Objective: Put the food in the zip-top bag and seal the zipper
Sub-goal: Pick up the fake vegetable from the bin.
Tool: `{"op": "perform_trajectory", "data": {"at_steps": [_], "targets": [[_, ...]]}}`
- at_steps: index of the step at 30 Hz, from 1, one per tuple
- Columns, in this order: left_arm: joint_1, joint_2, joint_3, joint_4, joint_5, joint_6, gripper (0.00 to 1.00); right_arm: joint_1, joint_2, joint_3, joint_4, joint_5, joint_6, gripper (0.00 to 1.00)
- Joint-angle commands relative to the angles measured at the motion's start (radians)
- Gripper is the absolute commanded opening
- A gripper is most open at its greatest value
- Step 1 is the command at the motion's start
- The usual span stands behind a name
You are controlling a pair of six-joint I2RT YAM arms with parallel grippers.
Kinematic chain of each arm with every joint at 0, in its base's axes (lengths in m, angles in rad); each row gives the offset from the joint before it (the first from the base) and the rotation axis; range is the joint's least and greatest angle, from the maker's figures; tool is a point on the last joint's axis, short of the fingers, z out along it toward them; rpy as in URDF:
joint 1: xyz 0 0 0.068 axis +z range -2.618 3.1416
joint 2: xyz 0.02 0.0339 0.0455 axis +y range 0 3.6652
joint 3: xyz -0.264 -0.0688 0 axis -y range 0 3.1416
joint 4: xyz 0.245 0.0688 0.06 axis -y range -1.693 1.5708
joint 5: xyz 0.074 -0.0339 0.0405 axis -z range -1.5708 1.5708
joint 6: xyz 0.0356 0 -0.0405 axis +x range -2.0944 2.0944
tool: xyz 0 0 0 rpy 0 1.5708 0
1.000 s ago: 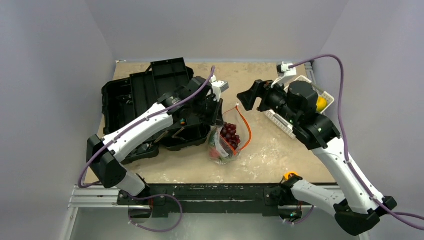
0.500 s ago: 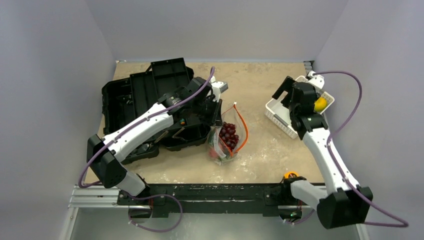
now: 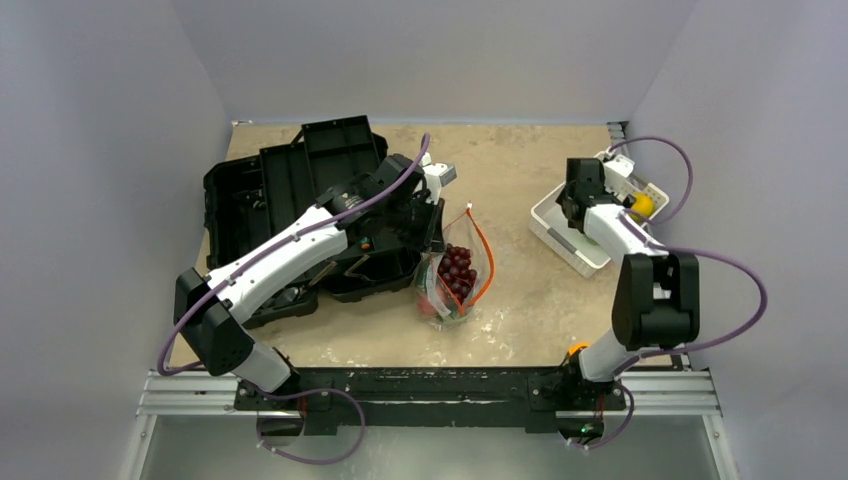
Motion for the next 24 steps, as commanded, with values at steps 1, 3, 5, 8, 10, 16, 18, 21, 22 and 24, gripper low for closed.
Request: {"op": "perform_trajectory", "data": {"at_steps": [1,3,5,8,10,16,18,21,22,24], "targets": [[-0.005,-0.033,0.041,0.008,0.005,0.015,0.0,-0.005,0.072,0.071,0.005,0.165,-0.011,0.99],[-0.006,-0.036,0.042,0.008,0.006,0.015,0.0,-0.007,0.102,0.082,-0.003,0.205,-0.018,0.99],[-0.005,-0.038,0.042,0.009,0.005,0.015,0.0,-0.007,0.129,0.093,-0.012,0.23,-0.028,0.99],[-0.005,-0.037,0.043,0.009,0.015,0.014,0.0,-0.008,0.162,0.093,-0.009,0.258,-0.037,0.99],[-0.006,-0.038,0.042,0.009,0.017,0.013,0.0,-0.012,0.189,0.097,-0.003,0.259,-0.042,0.99],[-0.006,-0.042,0.042,0.006,0.011,0.016,0.0,-0.027,0.269,0.13,-0.022,0.258,-0.043,0.99],[-0.006,-0.042,0.043,0.006,0.007,0.018,0.0,-0.027,0.278,0.127,-0.019,0.259,-0.046,0.99],[-0.005,-0.041,0.045,0.003,0.005,0.019,0.0,-0.027,0.273,0.126,-0.018,0.255,-0.055,0.97],[-0.005,-0.04,0.044,0.005,0.006,0.02,0.0,-0.027,0.266,0.119,-0.01,0.238,-0.066,0.91],[-0.005,-0.04,0.045,0.004,0.005,0.02,0.0,-0.027,0.247,0.107,0.018,0.197,-0.092,0.73]]}}
